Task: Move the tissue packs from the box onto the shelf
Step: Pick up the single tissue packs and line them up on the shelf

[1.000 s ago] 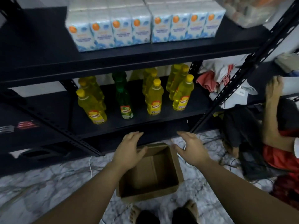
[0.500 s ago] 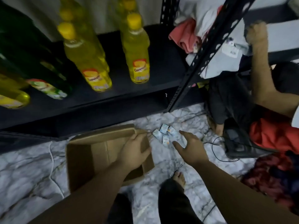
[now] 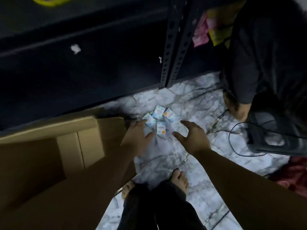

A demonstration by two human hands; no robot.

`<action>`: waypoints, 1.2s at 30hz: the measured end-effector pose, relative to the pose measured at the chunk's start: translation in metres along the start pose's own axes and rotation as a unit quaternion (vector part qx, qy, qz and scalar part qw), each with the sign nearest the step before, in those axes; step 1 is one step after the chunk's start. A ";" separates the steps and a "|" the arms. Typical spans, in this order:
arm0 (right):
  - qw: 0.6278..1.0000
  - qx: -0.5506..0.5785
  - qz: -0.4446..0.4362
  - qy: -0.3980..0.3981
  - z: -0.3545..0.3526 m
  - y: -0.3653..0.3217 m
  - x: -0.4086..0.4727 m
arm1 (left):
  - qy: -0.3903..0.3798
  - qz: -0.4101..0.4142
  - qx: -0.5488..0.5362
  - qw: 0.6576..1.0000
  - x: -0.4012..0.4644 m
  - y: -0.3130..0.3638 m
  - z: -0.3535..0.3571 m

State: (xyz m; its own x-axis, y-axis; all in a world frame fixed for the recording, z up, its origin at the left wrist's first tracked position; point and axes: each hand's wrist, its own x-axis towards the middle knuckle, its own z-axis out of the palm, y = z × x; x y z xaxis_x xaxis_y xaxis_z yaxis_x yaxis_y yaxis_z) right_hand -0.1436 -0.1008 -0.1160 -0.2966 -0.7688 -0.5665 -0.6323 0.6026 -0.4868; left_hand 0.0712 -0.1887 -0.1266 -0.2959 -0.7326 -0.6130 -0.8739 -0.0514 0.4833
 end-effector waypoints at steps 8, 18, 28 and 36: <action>0.997 0.065 0.031 0.003 0.105 0.050 0.101 | 0.047 -0.045 0.025 0.998 0.128 -0.051 0.085; 0.998 0.057 0.033 0.001 0.172 0.071 0.141 | 0.085 -0.080 0.047 0.992 0.180 -0.088 0.131; 0.991 0.115 0.065 -0.018 0.170 0.066 0.143 | 0.074 -0.127 -0.068 0.987 0.162 -0.077 0.123; 0.959 0.267 0.091 0.006 0.059 0.018 0.059 | 0.054 -0.063 -0.121 0.989 0.056 -0.012 0.048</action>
State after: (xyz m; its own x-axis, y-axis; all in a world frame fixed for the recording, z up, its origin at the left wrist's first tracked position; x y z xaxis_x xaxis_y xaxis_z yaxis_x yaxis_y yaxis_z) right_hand -0.1299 -0.1230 -0.1979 -0.3771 -0.6412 -0.6683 -0.1136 0.7482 -0.6537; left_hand 0.0465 -0.1967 -0.1970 -0.1357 -0.7778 -0.6137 -0.7798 -0.2983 0.5504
